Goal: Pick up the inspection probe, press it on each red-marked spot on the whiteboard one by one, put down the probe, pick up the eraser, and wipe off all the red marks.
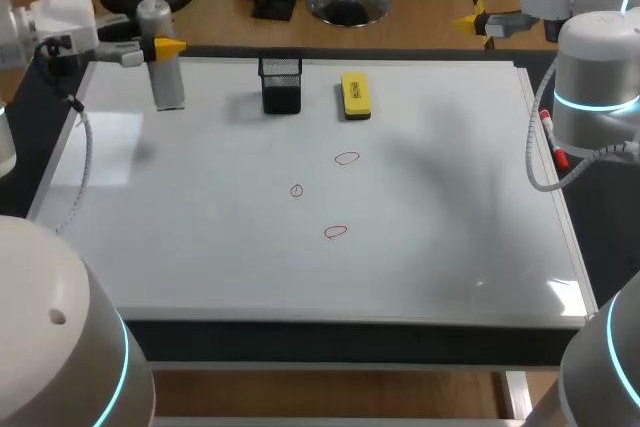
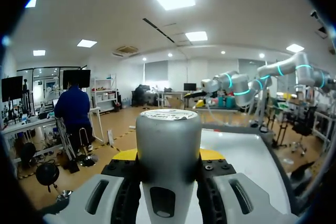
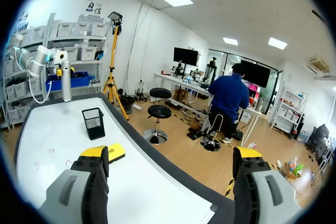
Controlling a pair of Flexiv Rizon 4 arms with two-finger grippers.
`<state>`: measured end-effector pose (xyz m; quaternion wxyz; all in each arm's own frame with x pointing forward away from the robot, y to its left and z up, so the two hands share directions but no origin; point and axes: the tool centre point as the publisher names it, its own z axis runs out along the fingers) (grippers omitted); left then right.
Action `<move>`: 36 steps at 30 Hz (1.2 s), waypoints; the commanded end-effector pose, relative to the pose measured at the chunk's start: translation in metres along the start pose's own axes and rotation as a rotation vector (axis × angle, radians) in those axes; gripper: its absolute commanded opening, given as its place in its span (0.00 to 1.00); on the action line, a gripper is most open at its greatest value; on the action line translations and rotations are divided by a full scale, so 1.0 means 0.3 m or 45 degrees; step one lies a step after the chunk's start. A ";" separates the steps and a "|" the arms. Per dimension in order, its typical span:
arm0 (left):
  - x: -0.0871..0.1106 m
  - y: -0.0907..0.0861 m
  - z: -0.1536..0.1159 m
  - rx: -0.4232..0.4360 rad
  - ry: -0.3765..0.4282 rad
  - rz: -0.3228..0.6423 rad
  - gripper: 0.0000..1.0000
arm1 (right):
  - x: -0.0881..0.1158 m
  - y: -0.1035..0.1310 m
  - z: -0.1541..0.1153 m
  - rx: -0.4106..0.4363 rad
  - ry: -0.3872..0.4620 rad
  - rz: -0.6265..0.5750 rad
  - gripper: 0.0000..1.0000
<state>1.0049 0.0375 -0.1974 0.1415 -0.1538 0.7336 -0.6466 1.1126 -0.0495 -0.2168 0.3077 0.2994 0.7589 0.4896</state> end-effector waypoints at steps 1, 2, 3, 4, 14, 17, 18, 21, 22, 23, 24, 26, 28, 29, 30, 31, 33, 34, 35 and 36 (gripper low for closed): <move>0.036 0.005 -0.035 0.000 -0.159 0.001 0.00 | -0.002 -0.001 0.000 -0.001 0.001 0.000 1.00; 0.039 0.009 -0.039 -0.007 -0.161 -0.001 0.00 | -0.002 -0.001 0.000 -0.001 0.001 0.000 1.00; 0.035 0.020 -0.049 -0.009 -0.163 -0.002 0.00 | -0.002 -0.001 0.000 -0.001 0.001 0.000 1.00; 0.036 0.024 -0.056 -0.009 -0.163 -0.005 0.00 | -0.002 -0.001 0.000 -0.001 0.001 0.000 1.00; 0.045 0.022 -0.058 -0.011 -0.171 -0.014 0.00 | -0.002 -0.001 0.000 -0.001 0.001 0.000 1.00; 0.045 0.022 -0.058 -0.011 -0.171 -0.014 0.00 | -0.002 -0.001 0.000 -0.001 0.001 0.000 1.00; 0.045 0.022 -0.058 -0.011 -0.171 -0.014 0.00 | -0.002 -0.001 0.000 -0.001 0.001 0.000 1.00; 0.045 0.022 -0.058 -0.011 -0.171 -0.014 0.00 | -0.002 -0.001 0.000 -0.001 0.001 0.000 1.00; 0.045 0.022 -0.058 -0.011 -0.171 -0.014 0.00 | -0.002 -0.001 0.000 -0.001 0.001 0.000 1.00; 0.045 0.022 -0.058 -0.011 -0.171 -0.014 0.00 | -0.002 -0.001 0.000 -0.001 0.001 0.000 1.00; 0.045 0.022 -0.058 -0.011 -0.171 -0.014 0.00 | -0.002 -0.001 0.000 -0.001 0.001 0.000 1.00; 0.045 0.022 -0.058 -0.011 -0.171 -0.014 0.00 | -0.002 -0.001 0.000 -0.001 0.001 0.000 1.00; 0.045 0.022 -0.058 -0.011 -0.171 -0.014 0.00 | -0.002 -0.001 0.000 -0.001 0.001 0.000 1.00; 0.045 0.022 -0.058 -0.011 -0.171 -0.014 0.00 | 0.011 -0.002 0.007 0.006 0.072 -0.048 1.00; 0.045 0.022 -0.058 -0.011 -0.171 -0.014 0.00 | 0.019 -0.003 0.014 0.037 0.108 -0.086 1.00; 0.045 0.022 -0.058 -0.011 -0.171 -0.014 0.00 | 0.028 -0.005 0.019 0.072 0.138 -0.120 1.00; 0.045 0.022 -0.058 -0.011 -0.171 -0.014 0.00 | 0.040 -0.009 0.028 0.109 0.199 -0.181 1.00; 0.045 0.022 -0.058 -0.011 -0.171 -0.014 0.00 | 0.047 -0.011 0.033 0.136 0.221 -0.218 1.00; 0.045 0.022 -0.058 -0.011 -0.171 -0.014 0.00 | 0.052 -0.014 0.037 0.162 0.244 -0.249 1.00; 0.045 0.022 -0.058 -0.011 -0.171 -0.014 0.00 | 0.058 -0.017 0.042 0.188 0.273 -0.277 1.00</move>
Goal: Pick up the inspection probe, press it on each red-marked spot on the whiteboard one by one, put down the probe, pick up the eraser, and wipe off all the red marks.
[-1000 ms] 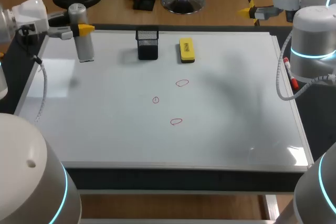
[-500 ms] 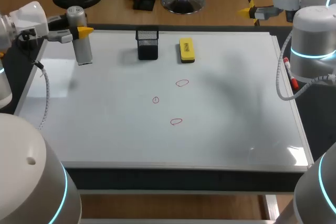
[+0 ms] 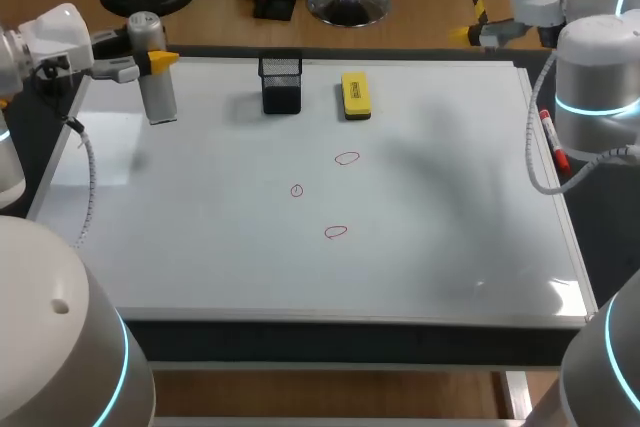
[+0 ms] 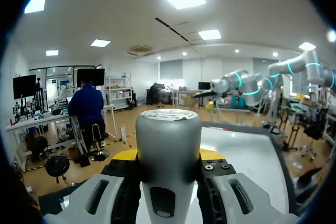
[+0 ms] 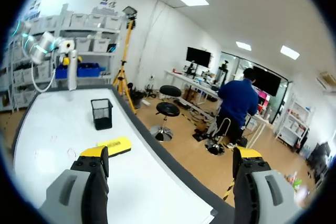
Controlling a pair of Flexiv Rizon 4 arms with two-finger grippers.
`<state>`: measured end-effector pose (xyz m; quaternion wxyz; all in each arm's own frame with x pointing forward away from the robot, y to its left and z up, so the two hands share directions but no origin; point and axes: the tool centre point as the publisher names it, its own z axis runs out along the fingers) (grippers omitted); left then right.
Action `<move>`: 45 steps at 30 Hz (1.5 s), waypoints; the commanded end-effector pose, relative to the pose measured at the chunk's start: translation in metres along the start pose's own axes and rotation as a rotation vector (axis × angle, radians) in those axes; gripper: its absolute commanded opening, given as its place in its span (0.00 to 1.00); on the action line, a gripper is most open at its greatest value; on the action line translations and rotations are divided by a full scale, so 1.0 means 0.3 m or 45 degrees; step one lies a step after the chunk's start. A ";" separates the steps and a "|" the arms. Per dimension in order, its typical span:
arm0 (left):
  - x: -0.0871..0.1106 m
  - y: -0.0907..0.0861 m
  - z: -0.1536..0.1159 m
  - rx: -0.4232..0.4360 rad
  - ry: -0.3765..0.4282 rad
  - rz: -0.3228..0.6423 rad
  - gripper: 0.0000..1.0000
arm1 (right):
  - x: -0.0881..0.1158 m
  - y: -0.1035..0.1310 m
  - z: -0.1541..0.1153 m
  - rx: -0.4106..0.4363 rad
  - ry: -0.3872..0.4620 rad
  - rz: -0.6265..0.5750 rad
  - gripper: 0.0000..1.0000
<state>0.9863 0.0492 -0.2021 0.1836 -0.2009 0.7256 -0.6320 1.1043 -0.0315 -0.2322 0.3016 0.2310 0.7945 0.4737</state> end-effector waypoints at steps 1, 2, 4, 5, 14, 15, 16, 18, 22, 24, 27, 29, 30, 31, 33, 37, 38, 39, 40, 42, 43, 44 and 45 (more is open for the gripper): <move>0.004 -0.001 0.000 0.004 -0.007 0.002 0.00 | -0.011 0.010 0.017 0.177 0.196 -0.138 1.00; 0.004 -0.001 0.000 0.004 -0.007 0.002 0.00 | -0.005 0.009 0.022 0.203 0.227 -0.176 1.00; 0.004 -0.001 0.000 0.004 -0.007 0.002 0.00 | 0.007 0.010 0.033 0.249 0.283 -0.243 1.00; 0.004 -0.001 0.000 0.004 -0.007 0.002 0.00 | 0.013 0.011 0.040 0.270 0.313 -0.274 1.00; 0.004 -0.001 0.000 0.004 -0.007 0.002 0.00 | 0.069 0.013 0.116 0.522 0.682 -0.649 1.00; 0.004 -0.001 0.000 0.004 -0.007 0.002 0.00 | 0.077 0.011 0.125 0.547 0.726 -0.689 1.00; 0.004 -0.001 0.000 0.004 -0.007 0.002 0.00 | 0.084 0.009 0.132 0.564 0.761 -0.711 1.00; 0.004 -0.001 0.000 0.004 -0.007 0.002 0.00 | 0.095 0.007 0.146 0.612 0.826 -0.774 1.00; 0.004 -0.001 0.000 0.004 -0.007 0.002 0.00 | 0.118 -0.003 0.174 0.717 0.939 -0.858 1.00; 0.004 -0.001 0.000 0.004 -0.007 0.002 0.00 | 0.126 -0.004 0.188 0.753 0.963 -0.907 1.00; 0.004 -0.001 0.000 0.004 -0.007 0.002 0.00 | 0.135 -0.005 0.211 0.792 0.995 -1.002 1.00; 0.004 -0.001 0.000 0.004 -0.007 0.002 0.00 | 0.142 -0.001 0.225 0.810 1.023 -1.043 1.00; 0.004 -0.001 0.000 0.004 -0.007 0.002 0.00 | 0.146 0.002 0.230 0.822 1.040 -1.071 1.00; 0.004 -0.001 0.000 0.004 -0.007 0.002 0.00 | 0.151 0.004 0.235 0.827 1.045 -1.088 1.00; 0.004 -0.001 0.000 0.004 -0.007 0.002 0.00 | 0.156 0.010 0.245 0.838 1.069 -1.121 1.00; 0.004 -0.001 0.000 0.004 -0.007 0.002 0.00 | 0.169 0.013 0.257 0.846 1.099 -1.179 1.00; 0.004 -0.001 0.000 0.004 -0.007 0.002 0.00 | 0.174 0.008 0.258 0.851 1.125 -1.187 1.00; 0.004 -0.001 0.000 0.004 -0.007 0.002 0.00 | 0.178 0.005 0.257 0.845 1.138 -1.186 1.00; 0.004 -0.001 0.000 0.004 -0.007 0.002 0.00 | 0.180 0.005 0.255 0.840 1.145 -1.183 1.00; 0.004 -0.001 0.000 0.004 -0.007 0.002 0.00 | 0.186 0.001 0.249 0.839 1.154 -1.189 1.00; 0.004 -0.001 0.000 0.004 -0.007 0.002 0.00 | 0.186 -0.001 0.247 0.824 1.159 -1.160 1.00; 0.004 -0.001 0.000 0.004 -0.007 0.002 0.00 | 0.184 0.000 0.241 0.819 1.178 -1.118 1.00; 0.004 -0.001 0.000 0.004 -0.007 0.002 0.00 | 0.184 0.000 0.241 0.819 1.178 -1.118 1.00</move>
